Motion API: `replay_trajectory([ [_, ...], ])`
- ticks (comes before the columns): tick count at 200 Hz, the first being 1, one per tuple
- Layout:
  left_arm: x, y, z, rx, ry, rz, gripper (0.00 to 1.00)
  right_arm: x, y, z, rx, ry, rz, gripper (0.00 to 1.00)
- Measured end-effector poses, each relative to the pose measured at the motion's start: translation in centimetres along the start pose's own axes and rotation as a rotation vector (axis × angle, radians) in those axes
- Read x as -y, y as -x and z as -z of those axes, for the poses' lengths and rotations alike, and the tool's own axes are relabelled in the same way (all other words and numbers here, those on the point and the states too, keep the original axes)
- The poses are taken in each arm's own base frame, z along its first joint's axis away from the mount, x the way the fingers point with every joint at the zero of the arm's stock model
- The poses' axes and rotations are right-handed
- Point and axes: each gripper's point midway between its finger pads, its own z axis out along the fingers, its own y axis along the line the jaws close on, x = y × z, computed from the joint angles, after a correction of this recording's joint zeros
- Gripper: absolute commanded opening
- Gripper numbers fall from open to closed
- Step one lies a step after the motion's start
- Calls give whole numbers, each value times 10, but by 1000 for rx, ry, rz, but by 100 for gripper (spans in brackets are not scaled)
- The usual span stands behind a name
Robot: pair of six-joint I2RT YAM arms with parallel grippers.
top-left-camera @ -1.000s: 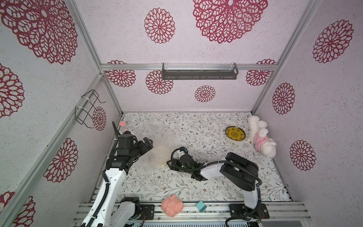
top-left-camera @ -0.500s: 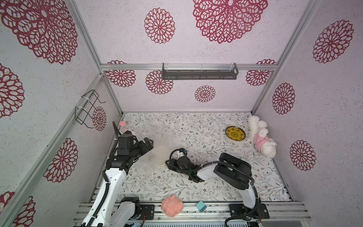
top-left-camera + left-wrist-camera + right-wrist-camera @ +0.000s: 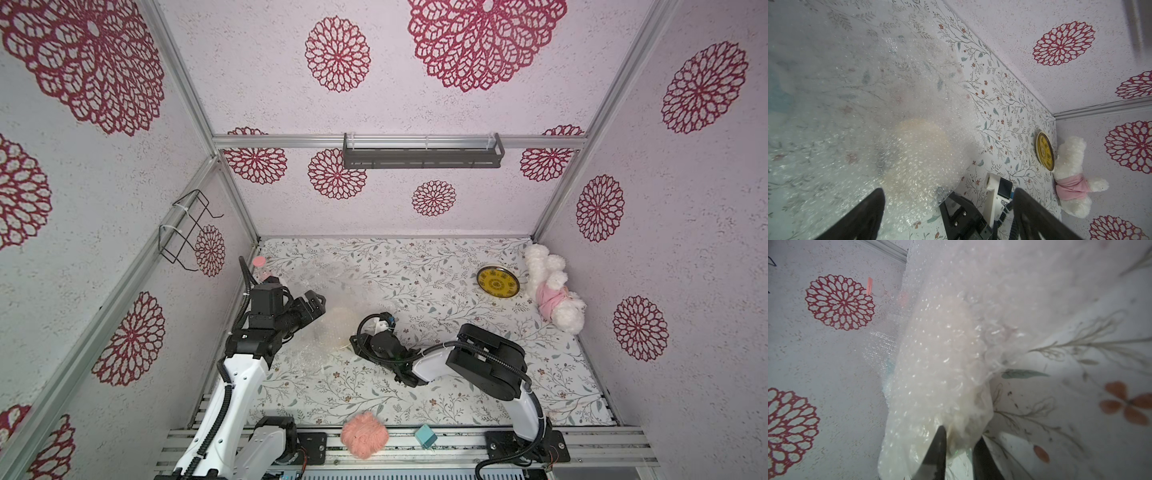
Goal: Unpack dinner plates from bubble wrap
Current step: Move the bubble wrap to the center of the board.
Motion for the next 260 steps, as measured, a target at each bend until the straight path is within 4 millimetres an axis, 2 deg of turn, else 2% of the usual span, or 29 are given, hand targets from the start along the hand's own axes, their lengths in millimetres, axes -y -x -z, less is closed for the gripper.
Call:
replay_trajectory([
  [24,-1,-2,-2,-8,3,2,97,9,3,3,22,-16,2,10],
  [49,-1,-1,-2,-8,3,2,97,18,6,12,39,-33,4,9],
  [86,-1,-2,-4,-13,1,3,97,24,23,40,74,-52,-1,9],
  [121,1,-2,-6,-16,-13,9,97,39,42,65,110,-101,-7,10],
  [204,-10,-22,-27,-60,-7,45,97,69,86,113,160,-197,-13,10],
  [230,-7,-30,-33,-82,-11,39,97,79,94,127,162,-213,-16,10],
  [260,1,-34,-37,-88,-26,27,97,99,101,147,171,-246,-25,11],
])
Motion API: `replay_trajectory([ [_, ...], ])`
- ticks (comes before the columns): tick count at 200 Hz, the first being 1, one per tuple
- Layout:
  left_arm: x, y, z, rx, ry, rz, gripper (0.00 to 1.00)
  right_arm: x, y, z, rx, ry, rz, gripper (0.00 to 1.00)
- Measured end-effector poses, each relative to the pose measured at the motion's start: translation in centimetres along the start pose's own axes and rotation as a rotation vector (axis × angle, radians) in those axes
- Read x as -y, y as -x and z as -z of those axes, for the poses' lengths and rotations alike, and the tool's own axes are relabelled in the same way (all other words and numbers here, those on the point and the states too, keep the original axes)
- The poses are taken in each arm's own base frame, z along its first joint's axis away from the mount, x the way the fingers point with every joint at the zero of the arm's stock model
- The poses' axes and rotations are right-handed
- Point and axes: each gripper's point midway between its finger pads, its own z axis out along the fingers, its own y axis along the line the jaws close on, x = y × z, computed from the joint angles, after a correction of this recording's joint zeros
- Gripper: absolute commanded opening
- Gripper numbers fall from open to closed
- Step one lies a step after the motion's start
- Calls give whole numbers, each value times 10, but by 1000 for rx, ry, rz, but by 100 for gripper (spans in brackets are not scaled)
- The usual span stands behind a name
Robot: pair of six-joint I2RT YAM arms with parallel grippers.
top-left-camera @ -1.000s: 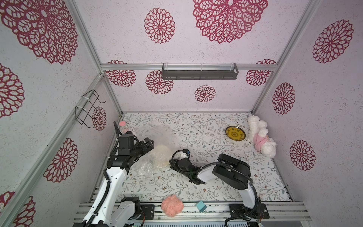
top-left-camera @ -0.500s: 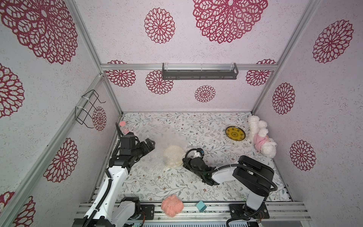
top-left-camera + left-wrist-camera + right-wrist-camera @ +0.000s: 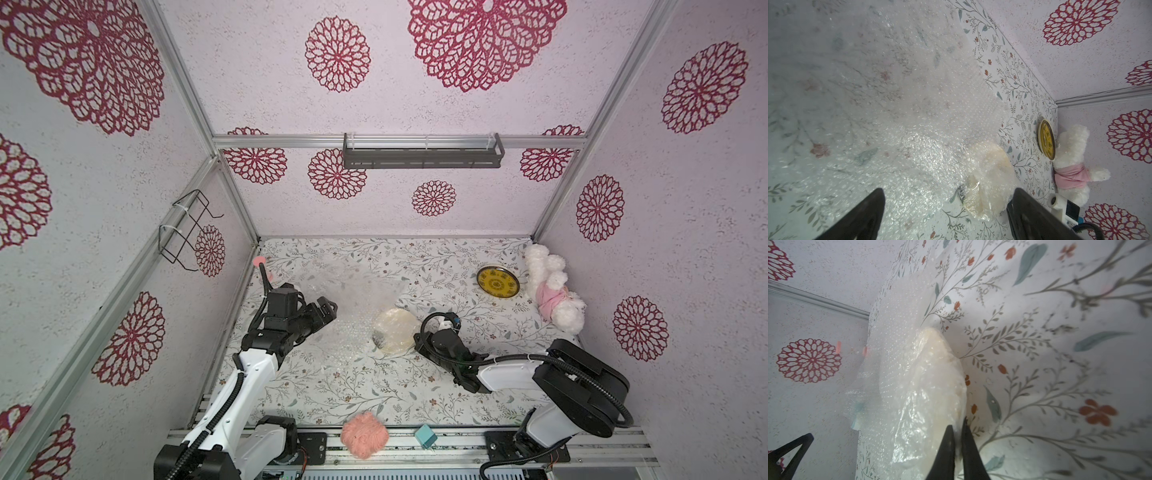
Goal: Unpack dinner plates from bubble wrap
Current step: Move the bubble wrap to the center of the board.
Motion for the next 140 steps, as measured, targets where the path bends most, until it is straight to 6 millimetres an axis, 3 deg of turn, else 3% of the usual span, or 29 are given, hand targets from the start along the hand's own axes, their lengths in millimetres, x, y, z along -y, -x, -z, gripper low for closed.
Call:
replay_trajectory([
  [55,14,-19,-25,-57,9,-34,97,23,24,23,17,-25,-9,11],
  [106,51,-29,-42,-66,-28,-79,97,52,55,57,87,-53,-38,11],
  [140,67,-43,-52,-73,-41,-91,97,72,58,73,107,-77,-49,12],
])
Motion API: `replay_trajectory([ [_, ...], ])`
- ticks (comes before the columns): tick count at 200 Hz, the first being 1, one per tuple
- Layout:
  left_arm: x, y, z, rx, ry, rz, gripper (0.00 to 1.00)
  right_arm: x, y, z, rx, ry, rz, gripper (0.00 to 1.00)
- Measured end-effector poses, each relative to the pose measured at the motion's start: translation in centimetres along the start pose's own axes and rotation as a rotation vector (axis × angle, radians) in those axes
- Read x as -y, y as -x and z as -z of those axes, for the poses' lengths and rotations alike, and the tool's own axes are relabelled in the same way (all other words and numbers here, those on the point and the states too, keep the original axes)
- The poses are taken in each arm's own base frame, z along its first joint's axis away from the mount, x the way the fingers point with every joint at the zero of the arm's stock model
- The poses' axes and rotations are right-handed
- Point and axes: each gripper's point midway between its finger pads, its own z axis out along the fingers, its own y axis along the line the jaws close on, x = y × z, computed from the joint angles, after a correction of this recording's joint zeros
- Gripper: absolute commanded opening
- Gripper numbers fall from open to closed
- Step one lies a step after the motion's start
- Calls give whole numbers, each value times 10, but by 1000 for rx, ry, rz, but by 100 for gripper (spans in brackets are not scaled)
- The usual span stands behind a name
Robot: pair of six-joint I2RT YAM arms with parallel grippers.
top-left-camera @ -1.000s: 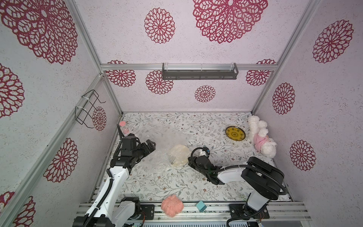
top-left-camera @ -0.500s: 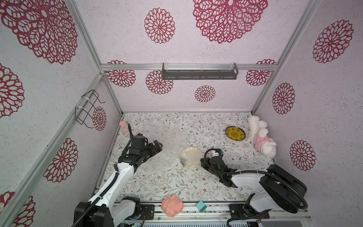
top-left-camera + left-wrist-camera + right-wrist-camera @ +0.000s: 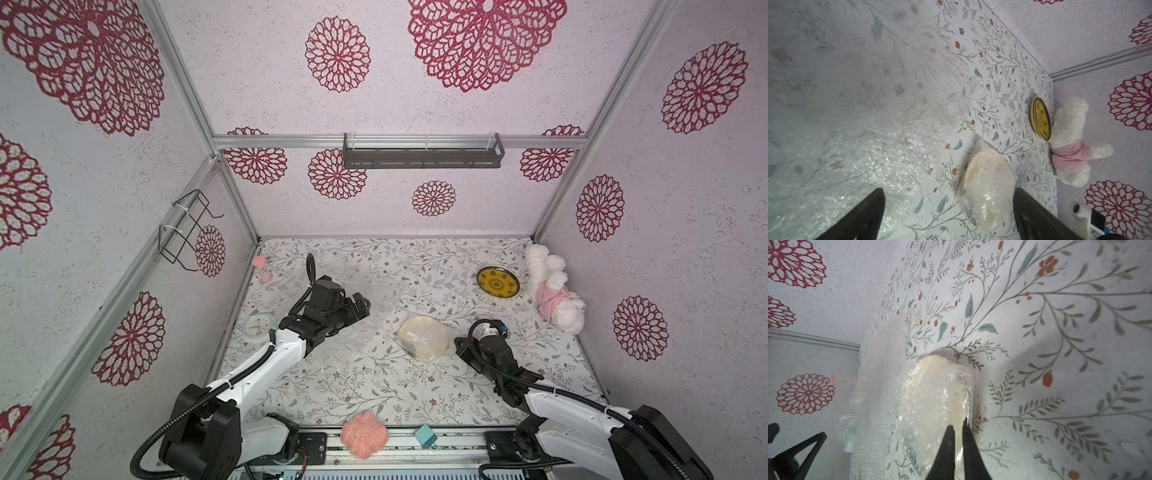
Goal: Unpack dinner plates from bubble wrap
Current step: Move the bubble wrap to the center of the board, then adjust the bubble wrap at the center of the board.
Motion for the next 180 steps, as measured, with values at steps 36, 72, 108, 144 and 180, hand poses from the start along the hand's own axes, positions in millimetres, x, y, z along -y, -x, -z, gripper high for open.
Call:
replay_trajectory([
  [36,11,-12,-10,-13,10,0,98,13,-5,8,-13,-30,34,21],
  [72,27,-31,-4,8,8,57,99,7,-1,19,-29,-38,147,41],
  [108,45,-62,10,8,-51,127,93,-21,11,26,-75,-49,335,80],
  [144,43,-88,5,-6,-56,190,92,-46,21,24,-170,-104,556,95],
  [180,44,-103,2,-4,-78,229,96,-47,26,30,-228,-165,711,98],
])
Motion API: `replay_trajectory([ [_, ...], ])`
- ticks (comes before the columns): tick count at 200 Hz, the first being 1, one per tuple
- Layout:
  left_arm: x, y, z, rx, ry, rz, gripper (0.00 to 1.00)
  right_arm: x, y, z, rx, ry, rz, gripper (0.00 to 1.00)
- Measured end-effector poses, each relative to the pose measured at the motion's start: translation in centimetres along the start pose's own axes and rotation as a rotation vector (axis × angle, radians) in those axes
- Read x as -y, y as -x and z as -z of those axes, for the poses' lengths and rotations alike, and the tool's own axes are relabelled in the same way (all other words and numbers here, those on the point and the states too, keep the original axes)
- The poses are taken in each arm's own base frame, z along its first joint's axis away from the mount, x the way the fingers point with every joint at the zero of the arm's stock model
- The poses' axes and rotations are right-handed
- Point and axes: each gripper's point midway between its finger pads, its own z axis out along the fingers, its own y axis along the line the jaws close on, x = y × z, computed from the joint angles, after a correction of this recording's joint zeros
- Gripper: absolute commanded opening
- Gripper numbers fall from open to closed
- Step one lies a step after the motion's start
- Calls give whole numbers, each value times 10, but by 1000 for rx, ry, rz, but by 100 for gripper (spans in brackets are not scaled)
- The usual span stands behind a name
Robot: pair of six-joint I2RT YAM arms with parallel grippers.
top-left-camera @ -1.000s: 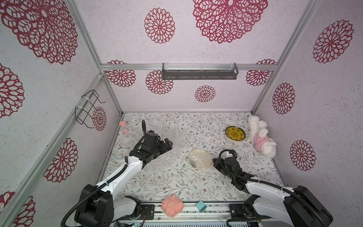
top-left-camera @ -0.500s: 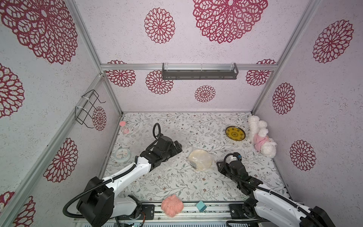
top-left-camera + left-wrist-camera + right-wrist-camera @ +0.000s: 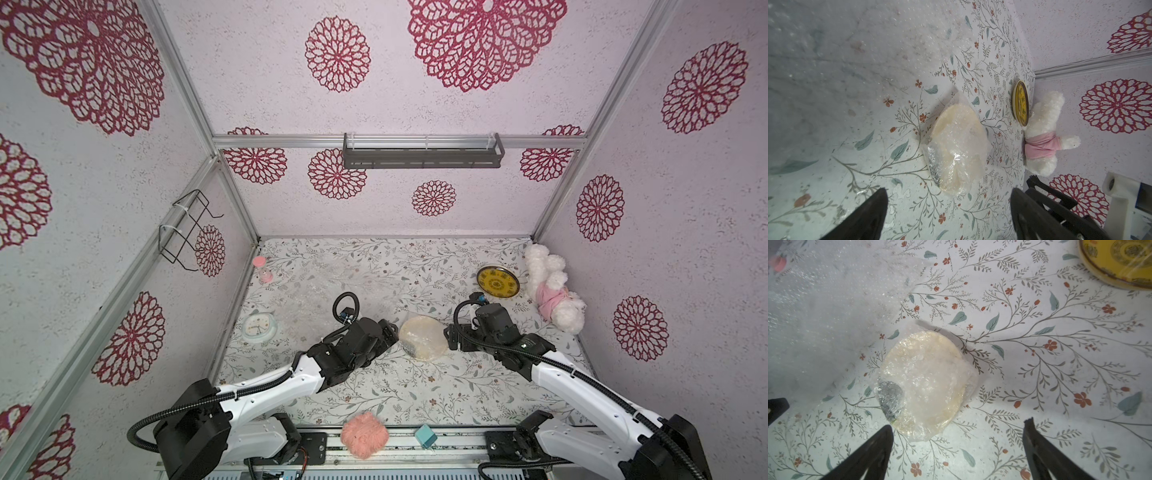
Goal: Unpack dinner plates from bubble wrap
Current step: Adjust the bubble wrap at the center of the board.
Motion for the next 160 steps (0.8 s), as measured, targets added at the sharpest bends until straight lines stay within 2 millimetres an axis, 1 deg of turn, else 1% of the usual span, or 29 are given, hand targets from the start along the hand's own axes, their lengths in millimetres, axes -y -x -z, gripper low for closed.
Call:
replay_trajectory([
  [16,5,-3,-2,7,-17,11,98,0,-1,-2,-31,-10,37,97],
  [32,8,-9,-6,6,-31,18,98,1,-4,-9,-64,-22,65,96],
  [53,4,-14,-11,7,-28,21,98,4,-8,-21,-123,1,61,93],
  [61,2,-16,-12,6,-24,19,98,7,-5,-25,-138,10,44,94],
  [83,-1,-17,-15,7,-14,7,99,13,13,-35,-148,26,6,94],
  [117,0,-18,-21,6,-1,-38,100,6,41,-48,-130,101,-25,94],
  [134,6,-20,-26,-1,-1,-63,100,0,45,-59,-132,143,-34,93],
  [160,13,-22,-34,-10,-9,-96,100,-4,38,-74,-161,185,-50,93],
])
